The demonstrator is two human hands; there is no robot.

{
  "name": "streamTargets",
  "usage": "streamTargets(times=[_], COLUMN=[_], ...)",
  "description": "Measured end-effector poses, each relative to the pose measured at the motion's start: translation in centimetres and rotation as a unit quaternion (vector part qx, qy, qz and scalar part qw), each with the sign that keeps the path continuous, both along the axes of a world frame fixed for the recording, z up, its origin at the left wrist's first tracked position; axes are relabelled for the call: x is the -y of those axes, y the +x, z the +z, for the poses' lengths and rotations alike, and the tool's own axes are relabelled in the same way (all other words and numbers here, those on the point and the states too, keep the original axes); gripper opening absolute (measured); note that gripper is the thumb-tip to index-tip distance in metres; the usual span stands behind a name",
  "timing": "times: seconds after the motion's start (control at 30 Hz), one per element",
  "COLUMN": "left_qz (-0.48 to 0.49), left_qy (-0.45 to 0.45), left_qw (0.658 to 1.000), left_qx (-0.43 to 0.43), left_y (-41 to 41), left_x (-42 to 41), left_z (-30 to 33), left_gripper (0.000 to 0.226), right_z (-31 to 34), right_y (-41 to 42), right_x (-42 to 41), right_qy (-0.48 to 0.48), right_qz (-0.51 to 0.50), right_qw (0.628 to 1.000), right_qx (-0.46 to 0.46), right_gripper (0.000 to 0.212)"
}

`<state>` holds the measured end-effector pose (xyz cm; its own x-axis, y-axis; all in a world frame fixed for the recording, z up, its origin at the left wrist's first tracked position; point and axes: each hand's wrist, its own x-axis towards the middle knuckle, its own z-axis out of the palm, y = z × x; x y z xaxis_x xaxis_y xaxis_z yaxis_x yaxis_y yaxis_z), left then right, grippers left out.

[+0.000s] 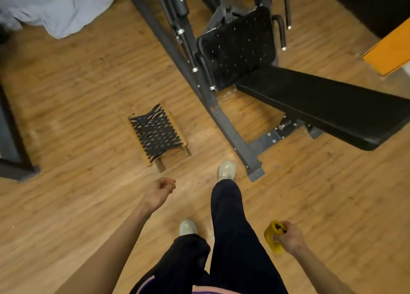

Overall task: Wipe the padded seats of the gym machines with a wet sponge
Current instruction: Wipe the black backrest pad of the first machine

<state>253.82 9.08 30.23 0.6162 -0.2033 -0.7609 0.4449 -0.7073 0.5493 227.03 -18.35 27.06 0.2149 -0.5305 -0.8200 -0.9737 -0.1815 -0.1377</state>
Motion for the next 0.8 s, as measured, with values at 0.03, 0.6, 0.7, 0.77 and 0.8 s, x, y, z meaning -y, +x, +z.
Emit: streamTargets(times=[0.03, 0.6, 0.7, 0.77, 0.8], left_qz=[0.004, 0.121, 0.105, 0.084, 0.072], left_qy=[0.001, 0.031, 0.017, 0.006, 0.005], left_qw=[1.000, 0.988, 0.990, 0.992, 0.993], left_qx=[-0.002, -0.089, -0.092, -0.094, -0.092], left_y=[1.6, 20.5, 25.5, 29.0, 30.9], left_x=[1.3, 17.7, 20.6, 22.4, 23.3], left_z=[-0.2, -2.5, -3.0, -3.7, -4.1], left_gripper=[0.024, 0.020, 0.018, 0.019, 0.019], right_z=[-0.3, 2.6, 2.9, 2.8, 2.7], right_y=[1.2, 39.1, 44.6, 47.8, 49.3], right_x=[1.3, 24.4, 25.6, 26.2, 26.5], right_qy=[0.001, 0.030, 0.023, 0.020, 0.018], right_qz=[0.001, 0.019, -0.002, -0.026, -0.043], right_qw=[1.000, 0.994, 0.991, 0.989, 0.987], right_qx=[-0.008, 0.108, 0.129, 0.146, 0.155], right_gripper=[0.031, 0.028, 0.028, 0.030, 0.030])
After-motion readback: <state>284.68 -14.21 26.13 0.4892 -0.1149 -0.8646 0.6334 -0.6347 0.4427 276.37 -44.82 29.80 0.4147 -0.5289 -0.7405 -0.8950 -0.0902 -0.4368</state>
